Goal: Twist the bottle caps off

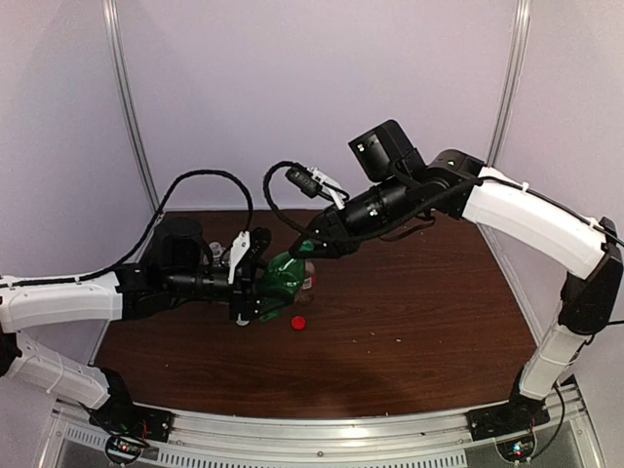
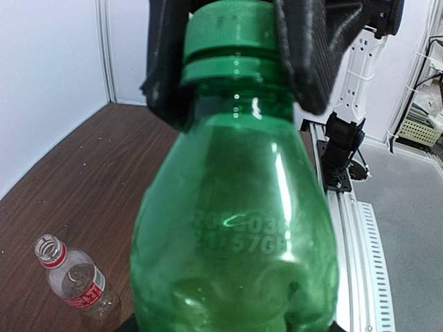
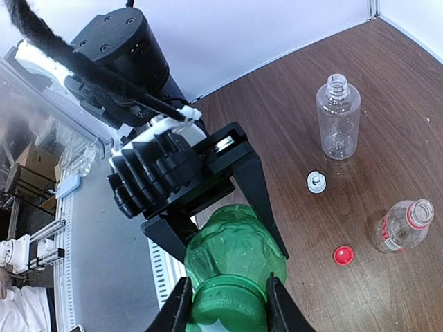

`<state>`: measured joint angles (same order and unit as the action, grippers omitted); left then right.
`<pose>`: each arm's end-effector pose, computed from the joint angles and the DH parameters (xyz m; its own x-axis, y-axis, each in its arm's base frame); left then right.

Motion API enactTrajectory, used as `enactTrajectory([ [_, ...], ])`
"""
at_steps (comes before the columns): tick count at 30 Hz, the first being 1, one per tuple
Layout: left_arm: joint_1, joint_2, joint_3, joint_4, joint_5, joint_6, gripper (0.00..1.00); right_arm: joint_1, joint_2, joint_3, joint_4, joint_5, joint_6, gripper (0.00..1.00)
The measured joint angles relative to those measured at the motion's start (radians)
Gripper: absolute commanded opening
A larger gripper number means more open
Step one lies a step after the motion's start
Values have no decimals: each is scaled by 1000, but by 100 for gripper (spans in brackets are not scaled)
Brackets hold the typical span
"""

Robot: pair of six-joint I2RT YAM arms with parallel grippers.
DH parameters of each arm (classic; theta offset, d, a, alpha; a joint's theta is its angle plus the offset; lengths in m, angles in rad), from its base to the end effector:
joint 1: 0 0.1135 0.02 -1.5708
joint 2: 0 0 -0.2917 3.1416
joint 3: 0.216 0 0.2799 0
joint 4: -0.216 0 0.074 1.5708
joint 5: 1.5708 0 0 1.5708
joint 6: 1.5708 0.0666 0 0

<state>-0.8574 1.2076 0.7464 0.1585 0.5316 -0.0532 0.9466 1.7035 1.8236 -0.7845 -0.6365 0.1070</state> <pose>0.1795 -0.2590 0.2791 -0.2463 0.2145 -0.9452 0.9567 0.2099 -0.2016 0.2153 0.3666 0.4163 -0.4572 -0.4878 -0.7436 -0.8822 0.1432 0.4485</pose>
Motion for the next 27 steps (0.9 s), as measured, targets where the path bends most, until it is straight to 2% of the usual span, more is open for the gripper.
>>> enactTrajectory([
  [2,0,4,0,5,-1,-10,38,-5,-14,-34,38,-1,18,50],
  [4,0,11,0,24,-2,-28,37,-11,-41,-90,99,11,48,60],
  [9,0,18,-16,143,-6,-100,36,-13,-127,-245,274,69,117,71],
  [16,0,63,-54,296,-16,-212,36,-12,-211,-339,472,160,161,72],
  [22,0,81,-55,344,-16,-256,35,-11,-211,-343,558,186,171,59],
  [27,0,81,-55,366,-15,-272,35,-11,-195,-343,586,188,177,58],
])
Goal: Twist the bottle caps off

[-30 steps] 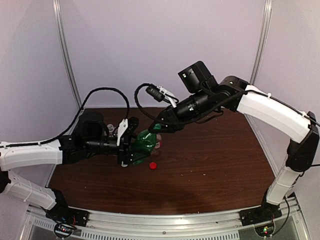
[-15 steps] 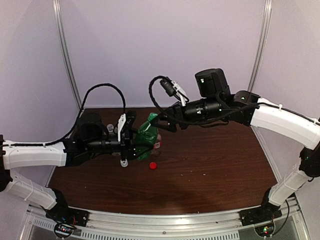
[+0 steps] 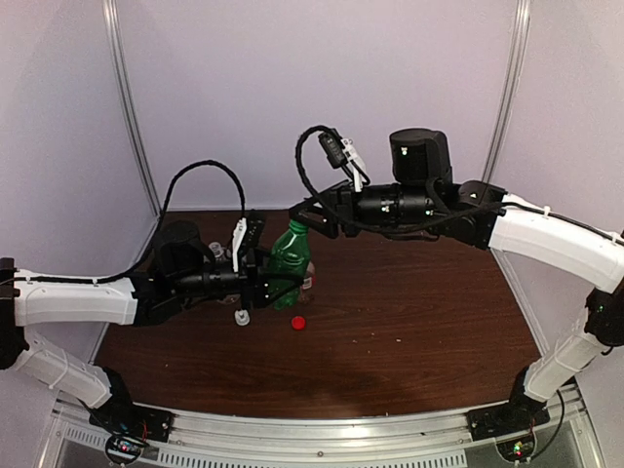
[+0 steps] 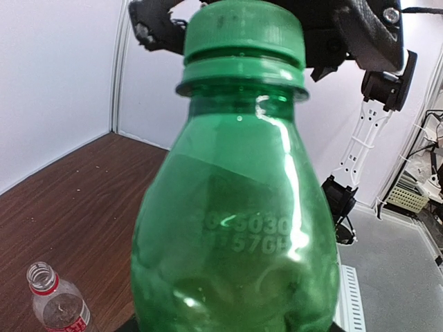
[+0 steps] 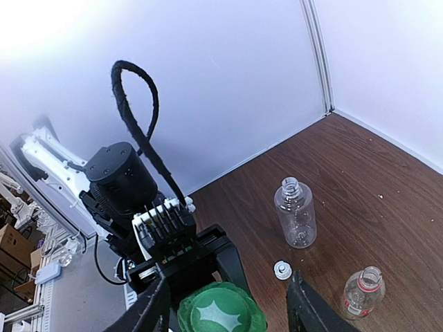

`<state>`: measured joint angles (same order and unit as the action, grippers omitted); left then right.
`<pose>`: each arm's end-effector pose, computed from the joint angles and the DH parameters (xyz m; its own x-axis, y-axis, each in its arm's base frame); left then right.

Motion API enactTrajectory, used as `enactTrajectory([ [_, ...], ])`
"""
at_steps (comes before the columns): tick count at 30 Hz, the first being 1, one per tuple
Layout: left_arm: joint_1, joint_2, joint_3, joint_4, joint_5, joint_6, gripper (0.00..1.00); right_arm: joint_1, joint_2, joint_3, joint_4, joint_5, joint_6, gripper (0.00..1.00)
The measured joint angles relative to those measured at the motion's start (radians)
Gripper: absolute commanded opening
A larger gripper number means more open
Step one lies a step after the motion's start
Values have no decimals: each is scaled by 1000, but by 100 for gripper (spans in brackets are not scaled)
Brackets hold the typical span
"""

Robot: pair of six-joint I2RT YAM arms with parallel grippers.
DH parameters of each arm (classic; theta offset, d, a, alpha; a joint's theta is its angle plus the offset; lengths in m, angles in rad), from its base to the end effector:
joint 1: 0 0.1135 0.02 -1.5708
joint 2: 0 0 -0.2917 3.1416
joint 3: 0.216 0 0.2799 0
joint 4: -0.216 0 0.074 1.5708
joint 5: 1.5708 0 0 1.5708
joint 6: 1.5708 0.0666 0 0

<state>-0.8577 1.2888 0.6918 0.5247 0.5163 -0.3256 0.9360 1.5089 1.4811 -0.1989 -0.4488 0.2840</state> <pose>0.1912 -0.2713 0.2801 -0.3582 -0.0111 -0.9336 0.9133 0.2036 -0.3528 0.2184 0.3452 0.4269 -0.4015 -0.1194 -0.9081 -0.8997 0.2368 0.3666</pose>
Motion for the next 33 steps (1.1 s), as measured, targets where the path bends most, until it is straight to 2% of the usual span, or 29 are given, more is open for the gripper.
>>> enactTrajectory([
  [4,0,0,0,0,0,-4,35,0,13,0,6,-1,1,56],
  [9,0,0,0,0,0,-6,33,2,18,0,10,-7,5,42],
  [25,0,0,0,0,-1,-6,31,7,23,-22,54,-48,26,42],
  [30,0,0,0,0,-1,-6,29,7,31,-22,55,-52,35,28],
  [33,0,0,0,2,-4,-11,29,7,31,-23,56,-56,30,14],
])
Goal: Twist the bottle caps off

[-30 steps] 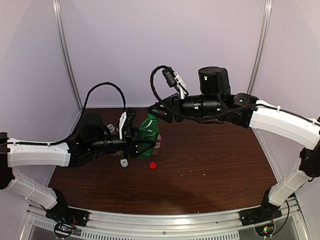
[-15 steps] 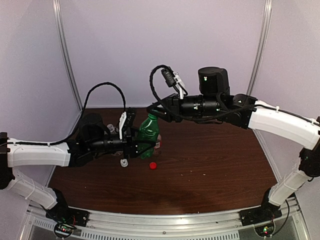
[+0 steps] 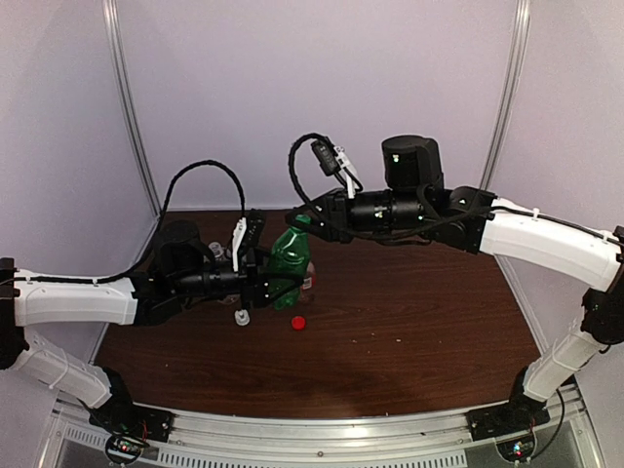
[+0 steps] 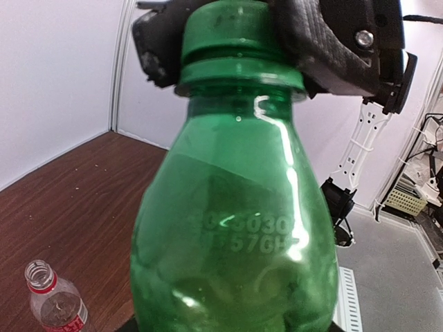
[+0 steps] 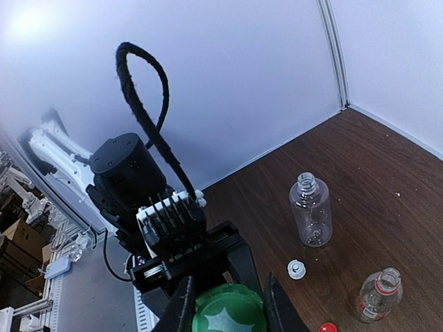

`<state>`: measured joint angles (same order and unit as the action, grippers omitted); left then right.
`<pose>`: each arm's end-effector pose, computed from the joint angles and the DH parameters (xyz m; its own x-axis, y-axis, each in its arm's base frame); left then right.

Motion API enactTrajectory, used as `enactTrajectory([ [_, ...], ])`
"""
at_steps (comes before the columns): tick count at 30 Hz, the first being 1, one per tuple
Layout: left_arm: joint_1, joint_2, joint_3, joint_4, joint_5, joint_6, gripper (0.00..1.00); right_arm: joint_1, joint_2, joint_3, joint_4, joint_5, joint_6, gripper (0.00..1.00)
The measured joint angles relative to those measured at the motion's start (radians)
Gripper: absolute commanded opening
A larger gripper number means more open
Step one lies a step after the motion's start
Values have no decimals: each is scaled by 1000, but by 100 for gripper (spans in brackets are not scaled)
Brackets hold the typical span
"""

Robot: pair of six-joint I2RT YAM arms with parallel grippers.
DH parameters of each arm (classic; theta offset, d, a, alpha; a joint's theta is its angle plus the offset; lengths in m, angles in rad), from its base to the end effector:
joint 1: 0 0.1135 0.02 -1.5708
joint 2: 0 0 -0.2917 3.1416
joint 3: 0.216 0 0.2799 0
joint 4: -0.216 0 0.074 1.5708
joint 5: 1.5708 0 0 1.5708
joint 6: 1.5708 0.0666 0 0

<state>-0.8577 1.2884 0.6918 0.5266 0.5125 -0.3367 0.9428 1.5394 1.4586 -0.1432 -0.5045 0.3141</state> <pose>0.1914 -0.2712 0.2804 -0.3667 -0.0162 -0.9302 0.9091 0.2064 -0.3619 0.2191 0.3565 0.4134 -0.4285 -0.1299 -0.8941 -0.8968 0.1820 0.4034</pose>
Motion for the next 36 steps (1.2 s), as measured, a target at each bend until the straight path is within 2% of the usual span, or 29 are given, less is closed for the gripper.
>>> enactTrajectory([
  [3,0,0,0,2,-1,-8,29,0,0,-4,6,-5,-11,0],
  [8,0,0,0,16,11,-14,29,-2,0,-5,20,-34,-57,0],
  [12,4,8,-13,75,92,-39,31,-16,6,13,4,-153,-169,1],
  [18,8,67,-46,342,334,-192,30,-32,68,158,-148,-451,-419,15],
  [23,6,118,-62,495,438,-312,26,-43,107,217,-228,-579,-513,38],
  [28,5,125,-60,522,443,-338,26,-47,88,161,-204,-542,-473,66],
  [31,5,116,-50,483,420,-309,26,-48,67,131,-189,-478,-413,71],
  [36,5,48,-12,293,322,-190,26,-46,-10,102,-161,-317,-276,78],
])
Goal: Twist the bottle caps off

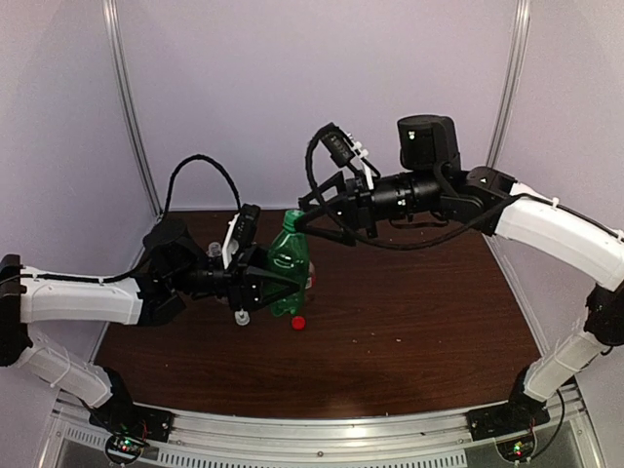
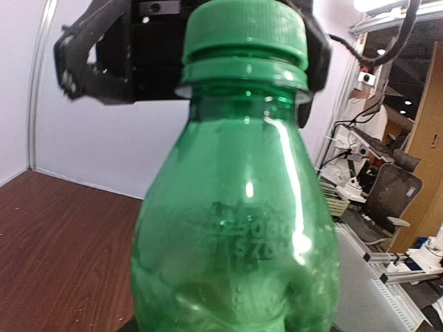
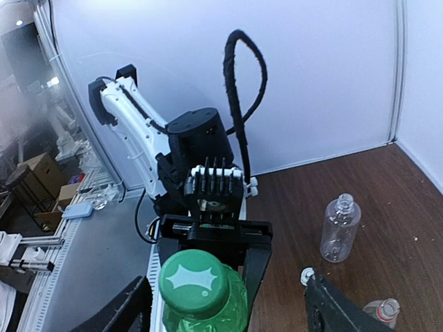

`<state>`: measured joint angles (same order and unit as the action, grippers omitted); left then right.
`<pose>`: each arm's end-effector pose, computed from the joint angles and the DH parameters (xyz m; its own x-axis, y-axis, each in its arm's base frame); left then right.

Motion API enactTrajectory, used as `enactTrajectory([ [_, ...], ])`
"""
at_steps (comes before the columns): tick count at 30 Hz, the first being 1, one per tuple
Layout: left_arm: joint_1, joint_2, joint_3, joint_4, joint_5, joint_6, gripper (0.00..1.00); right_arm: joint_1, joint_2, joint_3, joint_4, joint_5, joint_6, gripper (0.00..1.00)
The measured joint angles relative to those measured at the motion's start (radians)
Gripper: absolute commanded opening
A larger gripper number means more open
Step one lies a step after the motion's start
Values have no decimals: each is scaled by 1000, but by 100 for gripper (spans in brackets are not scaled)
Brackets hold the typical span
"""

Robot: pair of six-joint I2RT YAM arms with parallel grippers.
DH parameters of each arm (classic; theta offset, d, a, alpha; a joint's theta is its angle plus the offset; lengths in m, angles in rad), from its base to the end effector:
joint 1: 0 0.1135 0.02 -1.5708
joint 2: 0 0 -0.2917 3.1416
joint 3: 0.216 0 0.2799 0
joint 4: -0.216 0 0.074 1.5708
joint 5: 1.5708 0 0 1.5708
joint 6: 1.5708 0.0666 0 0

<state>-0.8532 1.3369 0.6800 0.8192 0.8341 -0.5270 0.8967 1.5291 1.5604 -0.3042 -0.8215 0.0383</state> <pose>0.1750 -0.2756 0.2970 -0.4045 -0.0504 -0.9132 0.9064 -0.1554 -0.3929 0.2079 0.3384 0.4413 -0.2053 -0.2152 -0.9547 -0.9651 -0.1175 0.2341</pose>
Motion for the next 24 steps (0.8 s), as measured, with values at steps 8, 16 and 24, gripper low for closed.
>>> enactTrajectory([
  [8,-2,-76,35,-224,-201,138,26,45,-72,-4,52,333,171,80],
  [16,-2,-77,35,-311,-297,169,25,92,-16,-7,67,462,244,72],
  [24,-2,-80,35,-324,-324,180,25,97,14,-8,71,485,268,40],
])
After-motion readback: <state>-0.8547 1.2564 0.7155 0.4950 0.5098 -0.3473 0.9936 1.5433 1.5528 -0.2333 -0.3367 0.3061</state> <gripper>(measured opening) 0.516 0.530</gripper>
